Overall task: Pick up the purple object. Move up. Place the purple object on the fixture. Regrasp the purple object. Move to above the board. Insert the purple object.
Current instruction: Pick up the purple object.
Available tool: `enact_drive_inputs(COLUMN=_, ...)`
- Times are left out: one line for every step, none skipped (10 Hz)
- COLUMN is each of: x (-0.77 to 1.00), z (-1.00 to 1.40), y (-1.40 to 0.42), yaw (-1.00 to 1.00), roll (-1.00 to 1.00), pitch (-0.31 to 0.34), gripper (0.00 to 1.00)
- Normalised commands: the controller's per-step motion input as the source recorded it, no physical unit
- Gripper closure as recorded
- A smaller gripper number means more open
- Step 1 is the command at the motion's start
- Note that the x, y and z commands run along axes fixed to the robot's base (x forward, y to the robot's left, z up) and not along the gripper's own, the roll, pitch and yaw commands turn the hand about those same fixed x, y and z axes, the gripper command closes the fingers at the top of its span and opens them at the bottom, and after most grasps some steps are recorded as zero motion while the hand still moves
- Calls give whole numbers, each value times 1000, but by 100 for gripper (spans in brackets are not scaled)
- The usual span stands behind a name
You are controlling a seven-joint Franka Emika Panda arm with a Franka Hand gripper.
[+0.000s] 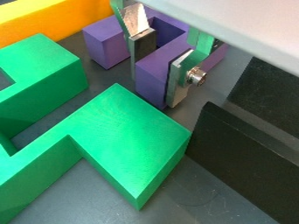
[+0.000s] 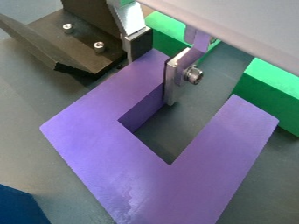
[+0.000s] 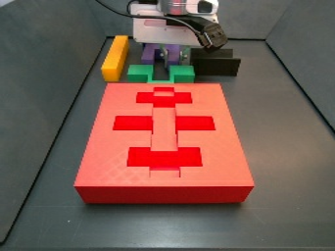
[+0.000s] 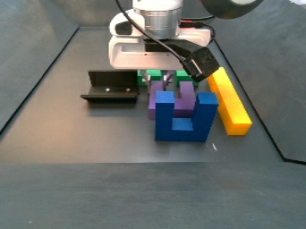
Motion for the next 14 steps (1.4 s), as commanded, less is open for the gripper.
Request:
enact_drive_inputs(x=0, z=0, y=0, yaw=0, roll=0, pitch=0, gripper=100)
enact_drive_inputs(x=0, z=0, y=0, yaw=0, roll=0, pitch=0, gripper=100)
enact_drive_inputs(x=0, z=0, y=0, yaw=0, roll=0, pitch=0, gripper=100)
enact_drive_inputs(x=0, z=0, y=0, yaw=0, roll=0, pitch=0, gripper=100)
enact_drive_inputs(x=0, z=0, y=0, yaw=0, roll=0, pitch=0, gripper=100)
enact_drive_inputs(x=0, z=0, y=0, yaw=0, roll=0, pitch=0, gripper=100)
enact_drive_inputs(x=0, z=0, y=0, yaw=0, roll=0, pitch=0, gripper=100)
enact_drive_inputs(x=0, z=0, y=0, yaw=0, roll=0, pitch=0, gripper=100)
enact_drive_inputs(x=0, z=0, y=0, yaw=0, roll=0, pitch=0, gripper=100)
enact_drive_inputs(x=0, z=0, y=0, yaw=0, roll=0, pitch=0, gripper=100)
enact_drive_inputs(x=0, z=0, y=0, yaw=0, roll=0, pitch=0, gripper=100)
enact_drive_inputs(x=0, z=0, y=0, yaw=0, roll=0, pitch=0, gripper=100)
enact_drive_inputs(x=0, z=0, y=0, yaw=0, roll=0, pitch=0, gripper=100)
enact_drive_inputs(x=0, z=0, y=0, yaw=0, roll=0, pitch=0, gripper=100)
